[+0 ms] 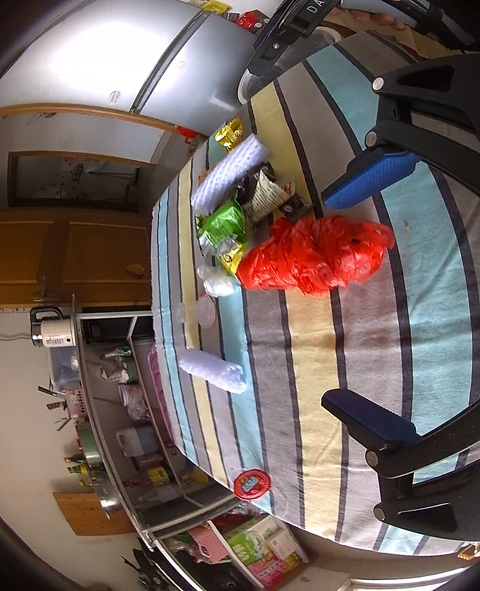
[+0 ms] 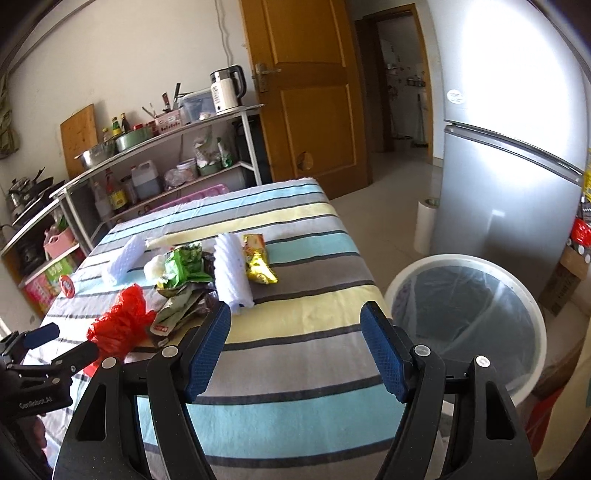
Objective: Collect trash
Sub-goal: 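Move the left tool to the red plastic bag and close on it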
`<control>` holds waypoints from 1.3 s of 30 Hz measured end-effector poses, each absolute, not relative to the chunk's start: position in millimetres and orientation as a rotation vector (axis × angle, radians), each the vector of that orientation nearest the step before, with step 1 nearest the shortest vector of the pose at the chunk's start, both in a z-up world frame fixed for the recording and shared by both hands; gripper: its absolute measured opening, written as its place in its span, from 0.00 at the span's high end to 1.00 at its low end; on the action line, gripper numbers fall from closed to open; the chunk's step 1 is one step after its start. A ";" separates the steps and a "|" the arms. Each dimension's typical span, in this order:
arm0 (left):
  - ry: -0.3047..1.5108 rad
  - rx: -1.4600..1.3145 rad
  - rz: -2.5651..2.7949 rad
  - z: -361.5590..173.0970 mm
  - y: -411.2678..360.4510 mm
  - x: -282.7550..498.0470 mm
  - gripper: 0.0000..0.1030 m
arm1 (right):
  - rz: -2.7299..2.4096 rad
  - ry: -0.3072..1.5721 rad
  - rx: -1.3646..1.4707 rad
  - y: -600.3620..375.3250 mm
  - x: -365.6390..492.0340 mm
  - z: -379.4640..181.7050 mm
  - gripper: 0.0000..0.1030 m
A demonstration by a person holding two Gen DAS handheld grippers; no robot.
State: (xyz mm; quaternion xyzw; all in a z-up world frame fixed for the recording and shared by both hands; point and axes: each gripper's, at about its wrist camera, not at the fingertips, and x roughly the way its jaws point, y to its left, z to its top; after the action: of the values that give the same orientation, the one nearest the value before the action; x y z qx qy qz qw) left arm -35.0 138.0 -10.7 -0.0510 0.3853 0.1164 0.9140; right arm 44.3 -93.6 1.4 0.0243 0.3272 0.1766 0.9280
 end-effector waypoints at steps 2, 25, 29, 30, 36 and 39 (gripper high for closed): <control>0.815 -0.134 0.239 -16.9 145.8 -34.1 0.04 | 0.394 0.681 0.024 -81.3 51.9 -1.3 0.29; 0.854 -0.323 0.123 -23.0 160.4 12.2 0.21 | 0.586 0.819 -0.126 -4.4 114.9 -17.9 0.61; 0.877 -0.322 0.117 -26.4 161.5 18.9 0.23 | 0.591 0.841 -0.140 1.3 119.9 -22.5 0.64; 0.884 -0.325 0.108 -26.9 160.4 20.1 0.25 | 0.587 0.849 -0.145 2.0 121.2 -24.3 0.67; 0.914 -0.290 0.107 -33.8 157.5 27.7 0.47 | 0.566 0.861 -0.149 -0.6 123.1 -28.1 0.78; 0.902 -0.279 0.098 -31.2 155.2 27.5 0.49 | 0.555 0.854 -0.140 -4.2 122.0 -25.6 0.81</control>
State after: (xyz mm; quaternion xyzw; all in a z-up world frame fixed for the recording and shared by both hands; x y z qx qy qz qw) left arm 27.5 155.2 -31.2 -0.1344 0.4342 0.0474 0.8895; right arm 122.0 -4.2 -25.6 -0.0669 0.4082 0.2656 0.8708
